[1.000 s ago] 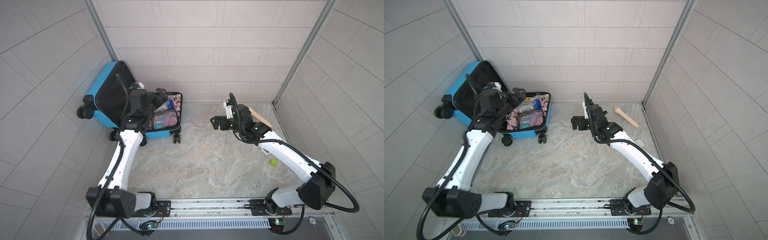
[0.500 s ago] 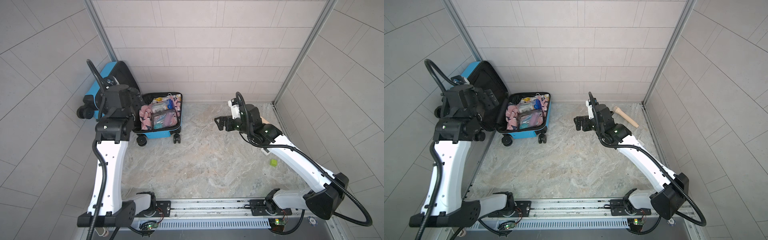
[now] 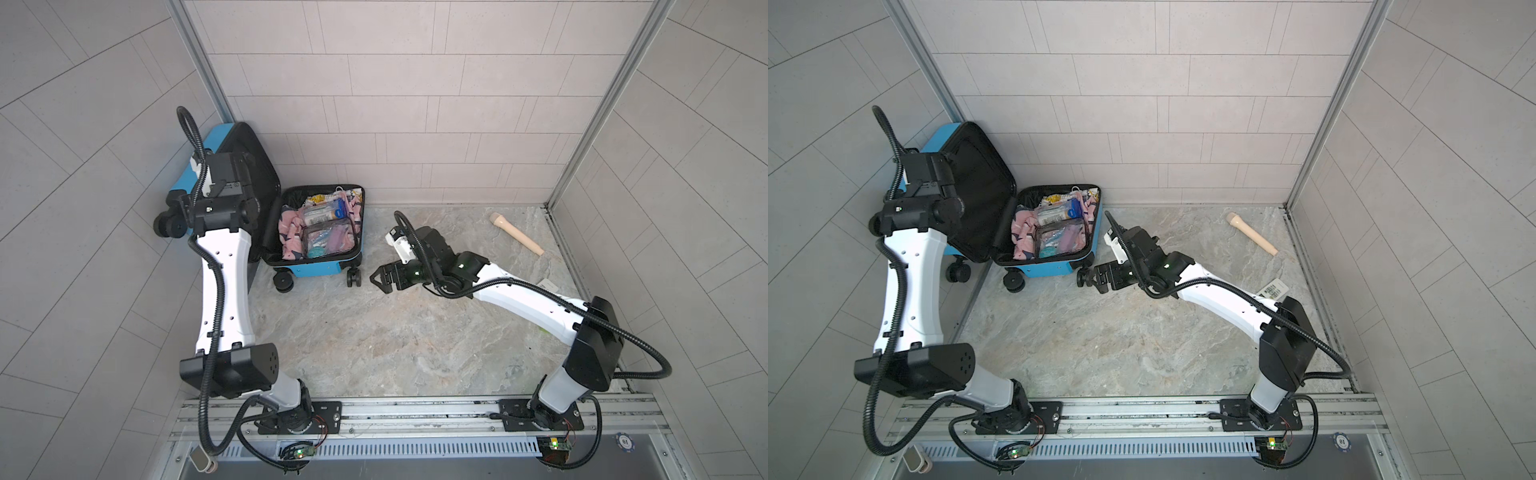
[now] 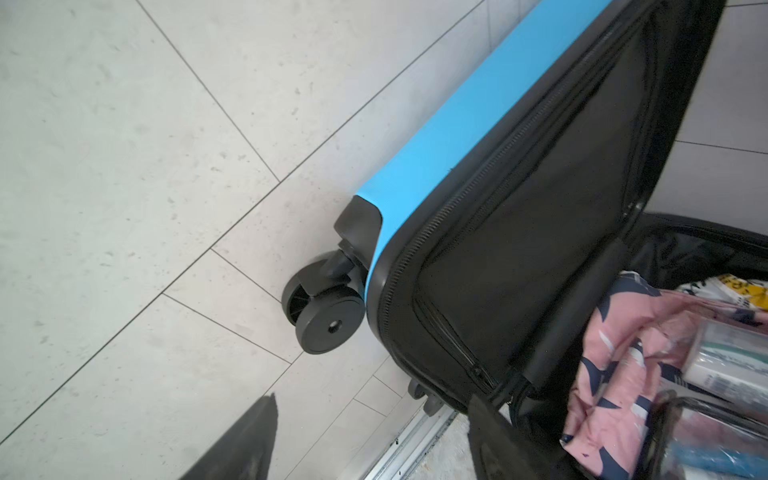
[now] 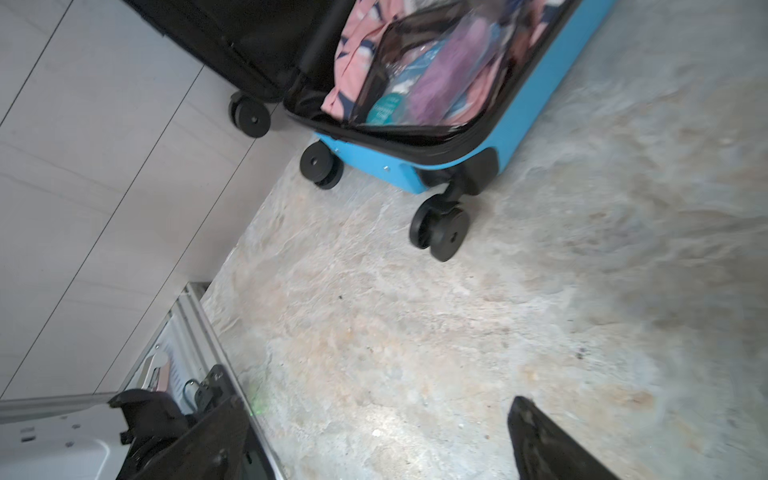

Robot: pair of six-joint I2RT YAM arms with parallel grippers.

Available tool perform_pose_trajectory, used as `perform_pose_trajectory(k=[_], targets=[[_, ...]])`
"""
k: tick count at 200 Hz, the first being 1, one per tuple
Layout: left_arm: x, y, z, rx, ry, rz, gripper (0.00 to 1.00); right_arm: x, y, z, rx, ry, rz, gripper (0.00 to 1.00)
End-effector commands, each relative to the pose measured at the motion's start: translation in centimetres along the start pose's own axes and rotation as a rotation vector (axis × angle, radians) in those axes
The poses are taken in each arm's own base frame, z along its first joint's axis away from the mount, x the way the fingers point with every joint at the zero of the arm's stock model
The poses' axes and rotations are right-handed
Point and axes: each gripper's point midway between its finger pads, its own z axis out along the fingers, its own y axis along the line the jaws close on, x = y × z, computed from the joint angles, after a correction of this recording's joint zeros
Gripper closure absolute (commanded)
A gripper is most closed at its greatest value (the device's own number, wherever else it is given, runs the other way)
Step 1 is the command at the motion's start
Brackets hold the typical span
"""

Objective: Pack the luggage

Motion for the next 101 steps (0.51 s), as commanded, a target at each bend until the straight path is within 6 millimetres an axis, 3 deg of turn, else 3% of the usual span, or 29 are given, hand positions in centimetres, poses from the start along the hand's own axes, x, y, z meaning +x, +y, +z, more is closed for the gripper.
perform_pose_trajectory(k=[1,36,64,101], targets=[[-1.0,1.9,-0.2,-0.065,-0.027,0.002,0.26,-1.0,1.7,-0.5,-0.051,-0.014,0.007,0.01],[-0.5,3.1,2.3,-0.039,0.014,-0.097,0.33,-0.8,1.6,-0.6,-0.039,-0.003,0.005,0.01],[-0.8,1.7,3.8,-0.005,0.038,-0.096,0.39,-1.0,1.5,-1.0,-0.025,-0.009,-0.006,0.0],[-1.0,0.2,4.6,0.047,0.042,-0.112,0.4,-1.4,1.2,-1.2,-0.001,-0.021,-0.014,0.0]])
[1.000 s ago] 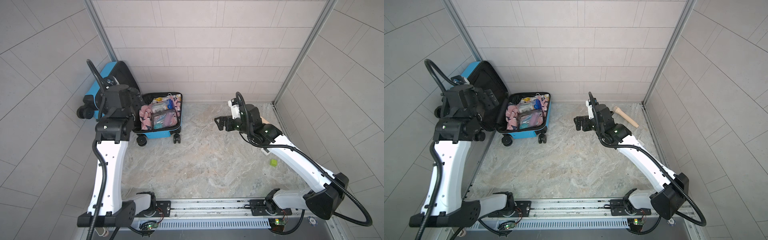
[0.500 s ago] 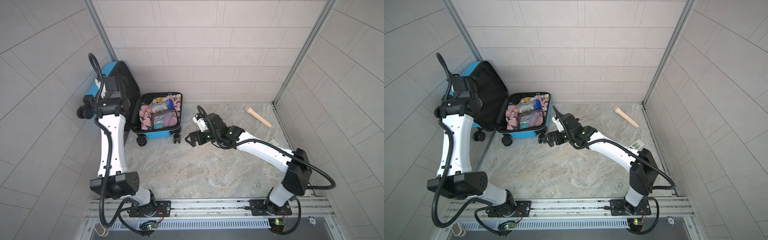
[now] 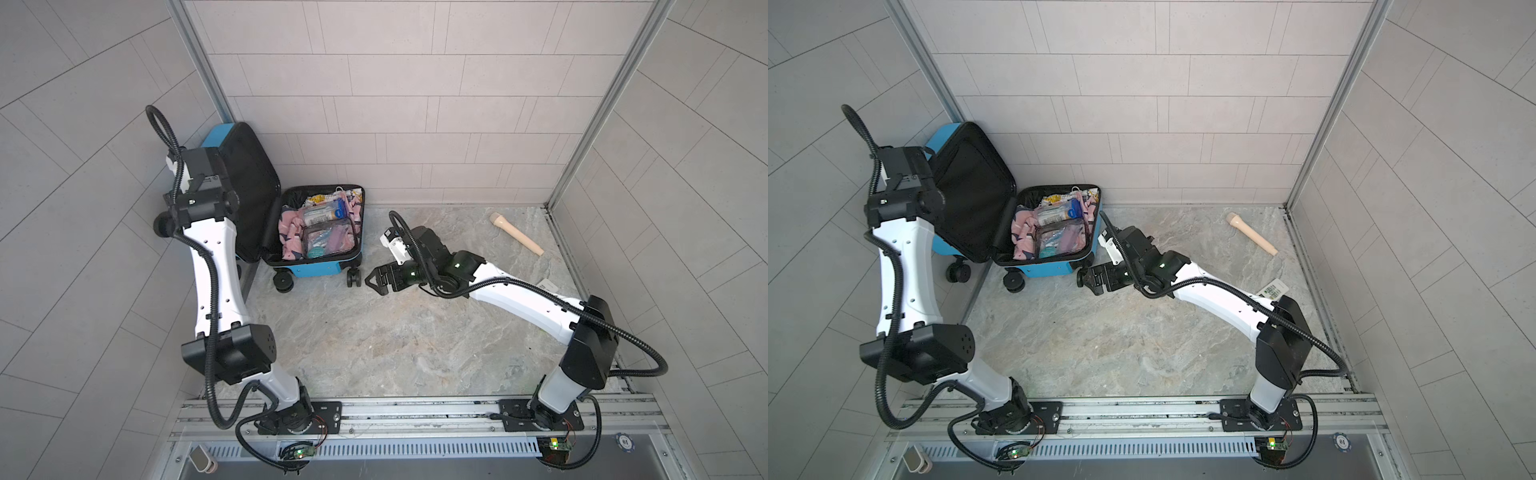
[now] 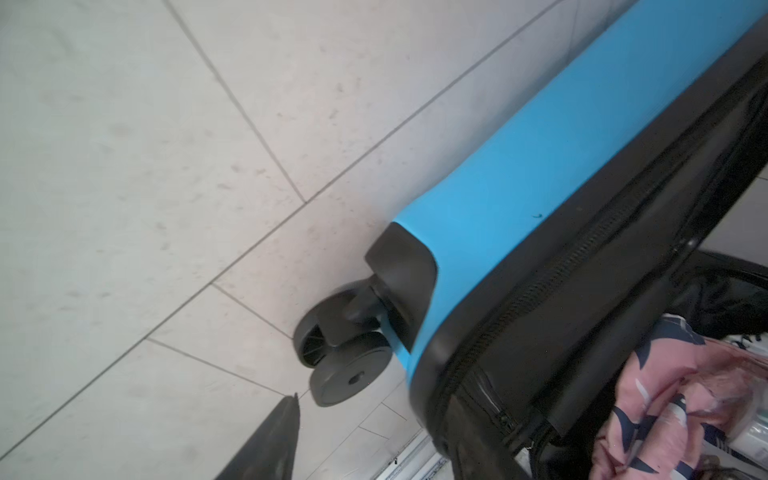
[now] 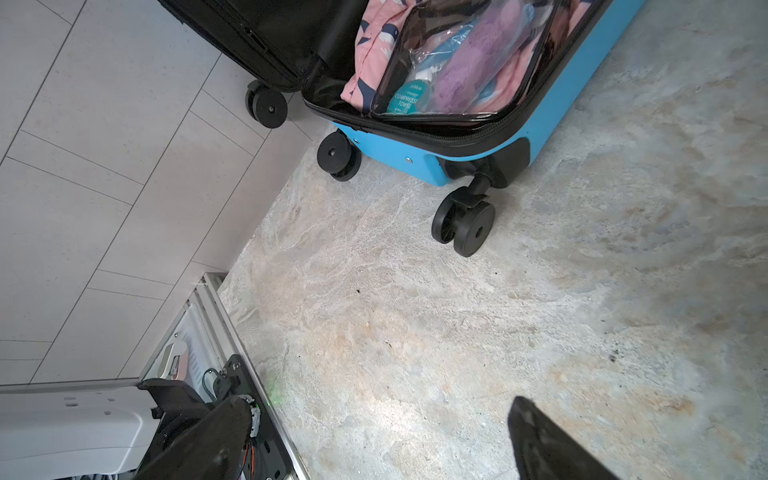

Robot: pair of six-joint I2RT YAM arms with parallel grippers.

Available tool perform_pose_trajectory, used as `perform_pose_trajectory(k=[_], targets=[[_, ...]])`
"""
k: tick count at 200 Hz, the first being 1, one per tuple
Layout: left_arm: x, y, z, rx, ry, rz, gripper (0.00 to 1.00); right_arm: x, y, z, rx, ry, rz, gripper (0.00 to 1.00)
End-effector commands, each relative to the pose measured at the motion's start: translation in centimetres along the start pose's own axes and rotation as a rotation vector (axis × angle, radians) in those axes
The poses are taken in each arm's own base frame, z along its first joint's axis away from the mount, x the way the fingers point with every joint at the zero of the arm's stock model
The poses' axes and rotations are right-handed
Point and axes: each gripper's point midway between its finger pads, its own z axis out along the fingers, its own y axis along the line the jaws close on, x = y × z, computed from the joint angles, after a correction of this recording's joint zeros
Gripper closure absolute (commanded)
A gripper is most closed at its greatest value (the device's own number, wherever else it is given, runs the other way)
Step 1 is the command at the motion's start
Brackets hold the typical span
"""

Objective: Pack the luggage

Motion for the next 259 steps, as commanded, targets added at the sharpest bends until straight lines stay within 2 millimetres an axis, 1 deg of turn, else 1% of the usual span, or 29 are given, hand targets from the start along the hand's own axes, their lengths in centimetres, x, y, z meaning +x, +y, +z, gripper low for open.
perform_pose_trajectory(k=[1,30,52,68,102,128,141,157,164,191,201,224,237,259], targets=[[-0.5,-0.9,-0.3,0.056,-0.007,-0.03,0.4,-1.1,0.4,-1.0,0.015,-0.033,-0.02,0.0],[-0.1,-1.6,0.5,0.072,0.002,-0.027,0.34,-1.0,0.1,-0.4,0.019,-0.025,-0.011,0.0],[0.2,-1.3,1.5,0.059,0.021,-0.046,0.34,-1.1,0.1,-0.4,0.02,-0.023,-0.015,0.0],[0.1,-1.0,1.9,0.053,0.021,-0.061,0.37,-1.1,0.0,-0.4,0.027,-0.021,-0.021,0.01],[-0.4,-1.1,2.3,0.051,0.011,-0.07,0.48,-1.3,-0.7,-0.5,0.04,-0.026,-0.016,0.0],[-0.7,-1.5,2.4,0.069,0.006,-0.078,0.64,-1.3,-1.0,-0.2,0.044,-0.025,-0.01,0.0],[-0.7,-1.6,2.4,0.077,0.005,-0.081,0.69,-1.3,-1.2,-0.1,0.046,-0.027,-0.005,0.01],[-0.8,-1.9,2.2,0.093,0.006,-0.083,0.8,-1.3,-1.5,-0.1,0.049,-0.028,0.0,0.01],[-0.7,-1.9,2.2,0.098,0.008,-0.081,0.86,-1.2,-1.7,0.0,0.051,-0.028,0.004,0.01],[-1.1,-1.9,0.6,0.117,-0.019,-0.094,1.0,-1.4,-2.1,-0.1,0.058,-0.032,0.008,0.0],[-1.4,-1.7,-0.3,0.121,-0.037,-0.106,1.0,-1.4,-2.2,-0.1,0.059,-0.033,0.01,0.01],[-2.5,-2.6,-3.2,0.146,-0.1,-0.098,1.0,-1.6,-3.0,0.3,0.077,-0.032,0.015,0.01],[-3.1,-3.5,-5.0,0.15,-0.139,-0.07,1.0,-1.7,-4.0,0.8,0.109,-0.03,0.027,0.01],[-3.5,-5.2,-7.7,0.167,-0.183,-0.049,1.0,-2.0,-6.8,1.6,0.181,-0.019,0.084,0.01]])
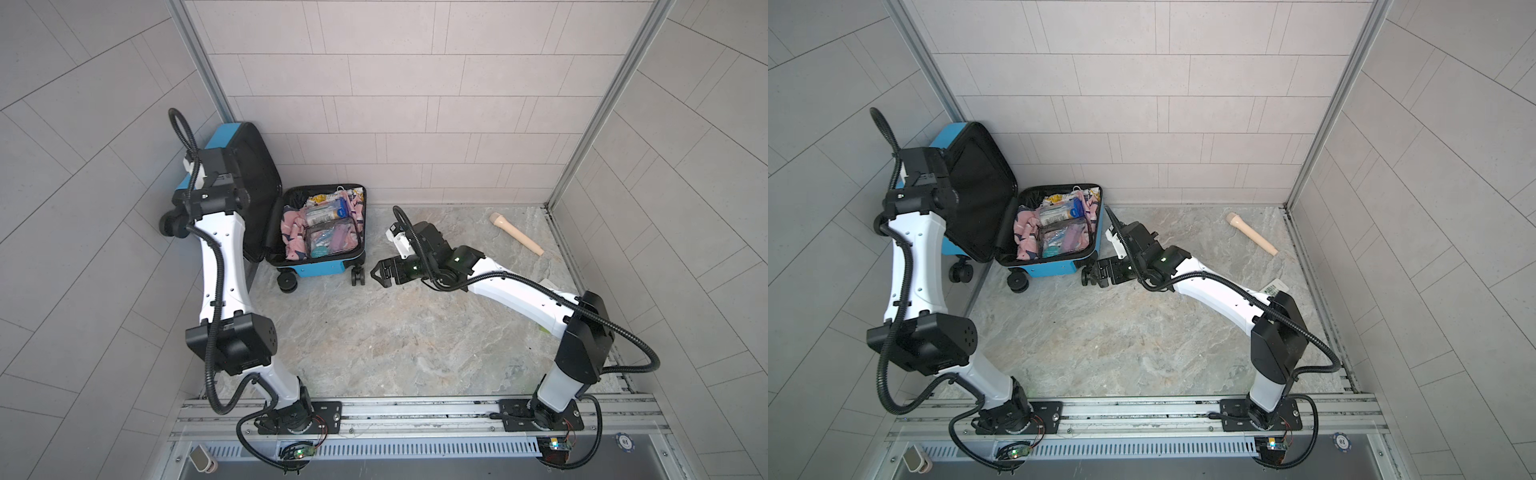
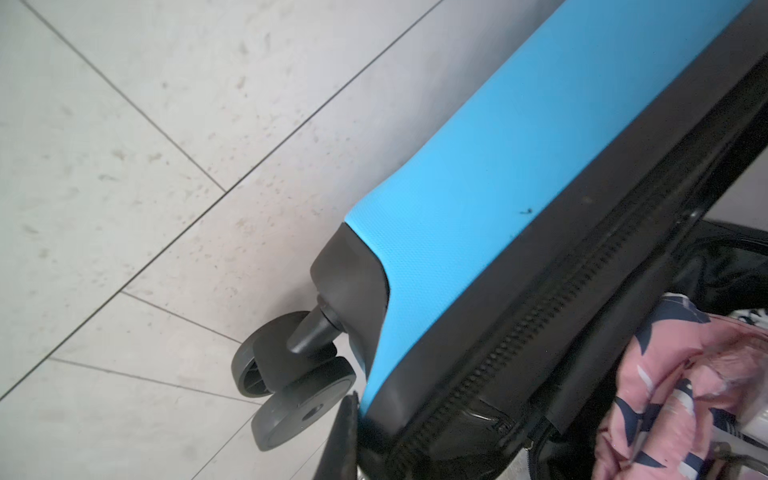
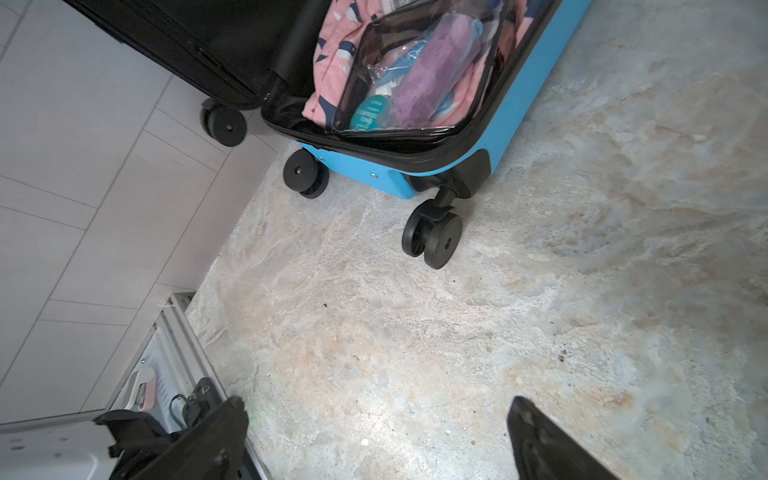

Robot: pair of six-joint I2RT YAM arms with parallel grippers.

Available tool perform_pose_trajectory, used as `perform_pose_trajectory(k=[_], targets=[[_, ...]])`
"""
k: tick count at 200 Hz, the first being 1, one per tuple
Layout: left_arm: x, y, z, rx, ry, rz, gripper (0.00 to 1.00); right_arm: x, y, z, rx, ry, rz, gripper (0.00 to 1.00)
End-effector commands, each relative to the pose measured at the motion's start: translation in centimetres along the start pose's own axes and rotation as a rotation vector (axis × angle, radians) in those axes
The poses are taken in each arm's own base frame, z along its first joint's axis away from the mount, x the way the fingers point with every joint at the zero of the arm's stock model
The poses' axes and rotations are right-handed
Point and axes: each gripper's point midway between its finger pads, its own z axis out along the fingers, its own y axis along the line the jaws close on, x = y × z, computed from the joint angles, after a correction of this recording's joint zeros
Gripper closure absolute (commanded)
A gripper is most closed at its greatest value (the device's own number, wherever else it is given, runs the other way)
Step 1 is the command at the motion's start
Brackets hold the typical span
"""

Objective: Pack the luggage

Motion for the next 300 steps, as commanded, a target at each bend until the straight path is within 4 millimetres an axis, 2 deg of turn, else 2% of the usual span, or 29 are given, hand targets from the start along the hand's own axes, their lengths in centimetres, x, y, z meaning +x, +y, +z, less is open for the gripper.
perform_pose_trajectory(k=[1,33,66,120,175,190,208,216,236,254,280,300], targets=[[-4.1,-1.6,-6.8,0.139,-0.187,-0.109,1.0,-1.2,-2.7,1.0,0.085,-0.01,0.05,0.01],[-4.0,-4.5,-10.7,0.166,-0.252,-0.076,1.0,-1.1,-6.6,3.7,0.158,0.05,0.132,0.04],[-3.2,-8.1,-15.2,0.226,-0.309,-0.065,1.0,-1.3,-9.1,5.8,0.178,0.069,0.184,0.04],[-1.8,-14.7,-24.9,0.365,-0.43,-0.034,0.99,-2.0,-12.5,7.1,0.211,0.072,0.242,0.06],[1.3,-20.0,-32.5,0.519,-0.48,0.001,0.95,-1.0,-13.9,7.3,0.211,0.102,0.242,0.09],[2.6,-21.4,-34.6,0.579,-0.487,0.019,0.85,-0.7,-14.4,7.2,0.213,0.107,0.25,0.08],[4.4,-23.0,-37.4,0.667,-0.489,0.041,0.47,-0.7,-15.0,7.0,0.21,0.098,0.269,0.06],[5.3,-23.7,-38.9,0.724,-0.49,0.056,0.39,-0.9,-15.3,6.7,0.205,0.088,0.279,0.04],[6.7,-24.2,-42.4,0.823,-0.51,0.082,0.32,-1.2,-16.0,5.8,0.196,0.061,0.306,0.02],[6.7,-23.2,-44.6,0.88,-0.534,0.094,0.3,-1.4,-16.4,5.0,0.178,0.044,0.325,0.01],[4.7,-20.0,-44.8,0.909,-0.55,0.04,0.26,-2.3,-16.6,3.1,0.163,0.0,0.338,0.0],[3.2,-17.4,-43.8,0.894,-0.571,-0.004,0.23,-3.2,-16.7,1.4,0.143,-0.048,0.362,0.0]])
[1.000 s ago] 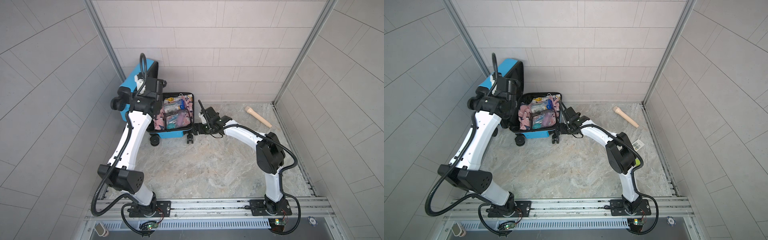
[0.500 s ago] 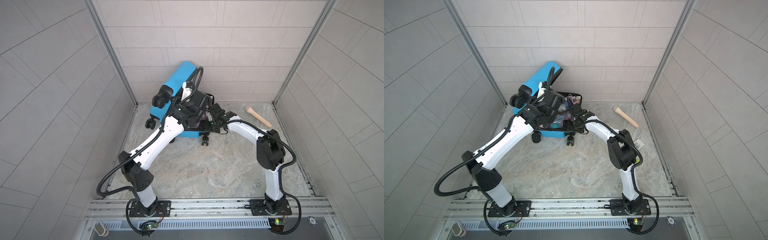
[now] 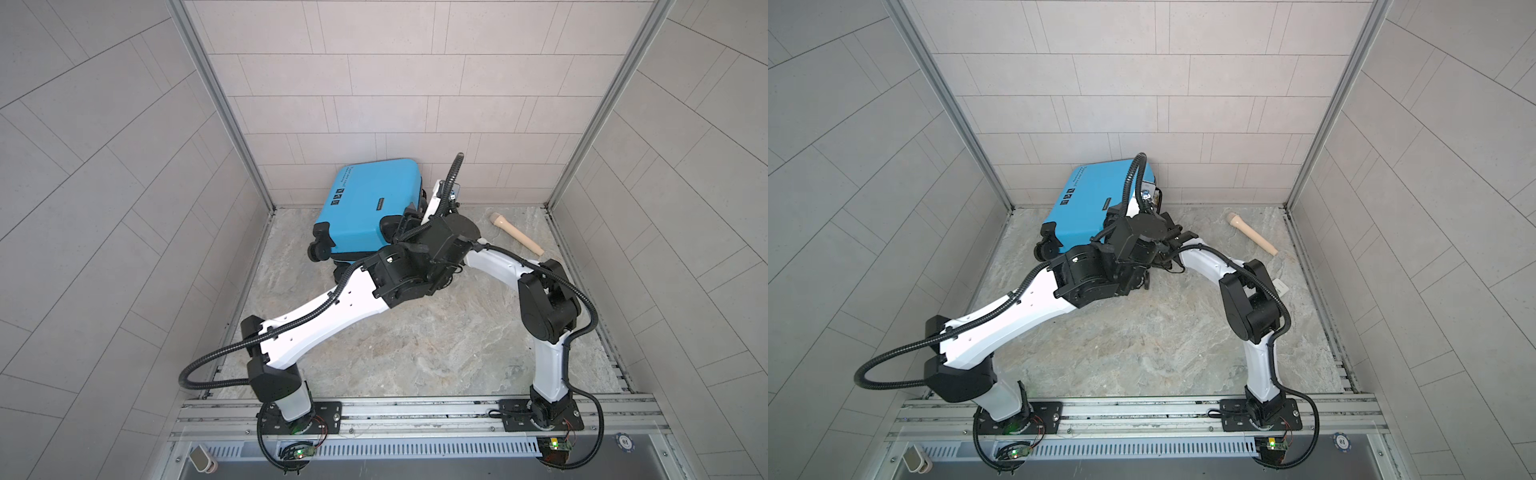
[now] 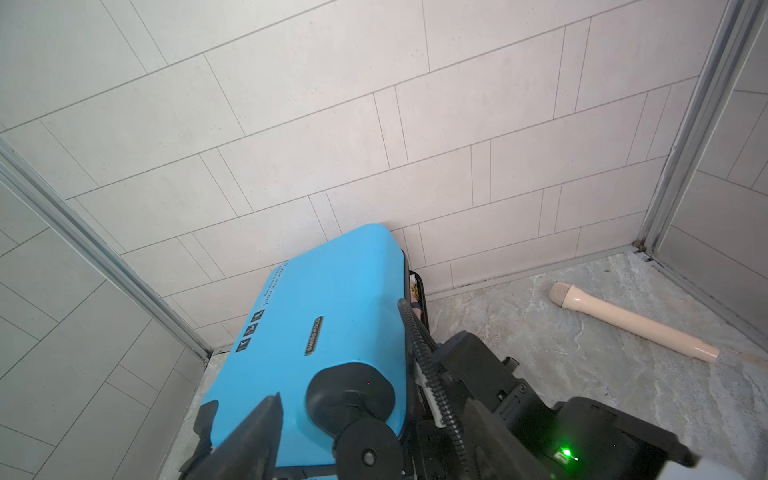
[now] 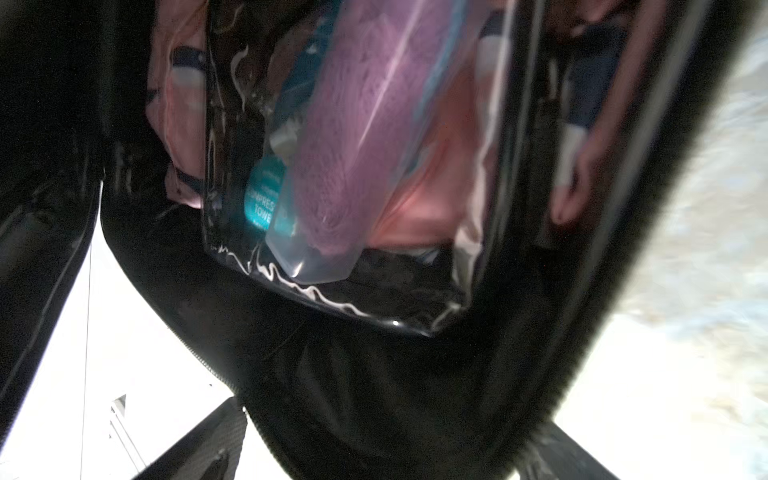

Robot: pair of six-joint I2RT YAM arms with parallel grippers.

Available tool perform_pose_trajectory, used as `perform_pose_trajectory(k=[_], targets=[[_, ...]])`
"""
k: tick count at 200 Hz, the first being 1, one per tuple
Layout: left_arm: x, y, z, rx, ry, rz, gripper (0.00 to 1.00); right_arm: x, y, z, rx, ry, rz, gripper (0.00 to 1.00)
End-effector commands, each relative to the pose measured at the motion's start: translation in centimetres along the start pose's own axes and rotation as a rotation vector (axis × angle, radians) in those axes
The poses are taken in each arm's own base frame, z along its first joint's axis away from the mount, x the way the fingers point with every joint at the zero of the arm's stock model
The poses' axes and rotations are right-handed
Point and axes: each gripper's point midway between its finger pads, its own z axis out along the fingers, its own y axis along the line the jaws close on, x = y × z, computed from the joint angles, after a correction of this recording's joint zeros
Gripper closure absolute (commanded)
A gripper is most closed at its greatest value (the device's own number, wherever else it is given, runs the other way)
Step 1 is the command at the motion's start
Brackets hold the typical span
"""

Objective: Pack the luggage

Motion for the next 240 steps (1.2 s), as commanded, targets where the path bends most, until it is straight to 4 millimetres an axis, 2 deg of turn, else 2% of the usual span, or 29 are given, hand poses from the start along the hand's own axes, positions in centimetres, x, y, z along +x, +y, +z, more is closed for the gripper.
perform_pose_trajectory(k=[1,20,35,76,123,149,178,201,215,240], targets=[[-3.8,5.9,-2.3,-0.042,-0.088,-0.132,0.23,-2.9,0.1,-3.8,-0.021,-0.119,0.023,0.0],[-3.4,8.9,-1.9,-0.049,-0.076,-0.191,0.21,-3.5,0.4,-5.2,-0.045,-0.143,0.035,0.0],[-1.9,11.6,-0.6,-0.036,-0.03,-0.261,0.21,-3.9,0.7,-6.5,-0.058,-0.163,0.034,0.0],[4.7,19.2,4.4,-0.07,0.16,-0.469,0.2,-4.5,0.8,-10.9,-0.066,-0.222,0.033,0.0],[11.9,24.5,8.3,-0.08,0.277,-0.719,0.17,-3.6,-3.0,-16.4,0.087,-0.28,0.046,0.0],[16.0,25.6,10.2,-0.081,0.333,-0.818,0.17,-3.4,-5.1,-19.9,0.155,-0.353,0.076,0.0],[19.8,24.6,12.1,-0.06,0.396,-0.876,0.18,-3.4,-6.9,-22.4,0.211,-0.403,0.101,0.0],[22.4,23.3,13.2,-0.034,0.439,-0.918,0.21,-3.0,-10.8,-23.9,0.41,-0.437,0.137,0.0],[23.8,22.7,13.5,-0.025,0.459,-0.933,0.23,-2.9,-12.9,-23.9,0.425,-0.422,0.205,0.0],[25.2,22.0,13.7,-0.02,0.473,-0.968,0.23,-3.0,-16.6,-24.6,0.575,-0.394,0.246,0.0]])
